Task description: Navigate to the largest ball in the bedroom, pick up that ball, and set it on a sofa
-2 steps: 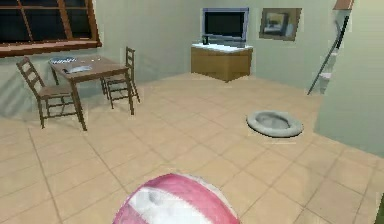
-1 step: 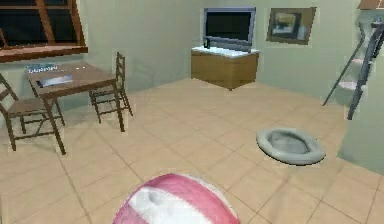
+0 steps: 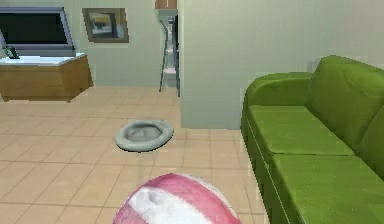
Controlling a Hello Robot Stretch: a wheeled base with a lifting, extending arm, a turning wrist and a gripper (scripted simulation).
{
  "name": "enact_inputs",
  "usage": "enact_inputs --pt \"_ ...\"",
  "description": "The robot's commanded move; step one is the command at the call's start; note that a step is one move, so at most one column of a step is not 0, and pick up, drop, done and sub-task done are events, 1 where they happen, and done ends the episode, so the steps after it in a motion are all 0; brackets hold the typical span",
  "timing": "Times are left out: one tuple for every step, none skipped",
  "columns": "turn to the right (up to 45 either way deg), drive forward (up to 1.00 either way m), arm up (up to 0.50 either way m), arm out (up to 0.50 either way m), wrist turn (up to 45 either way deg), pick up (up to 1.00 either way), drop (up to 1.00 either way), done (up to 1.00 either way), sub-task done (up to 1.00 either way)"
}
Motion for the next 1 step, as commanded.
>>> enact_inputs --pt "3.0 0.00 0.00 0.00 0.0 0.00 0.00 0.00 0.00"
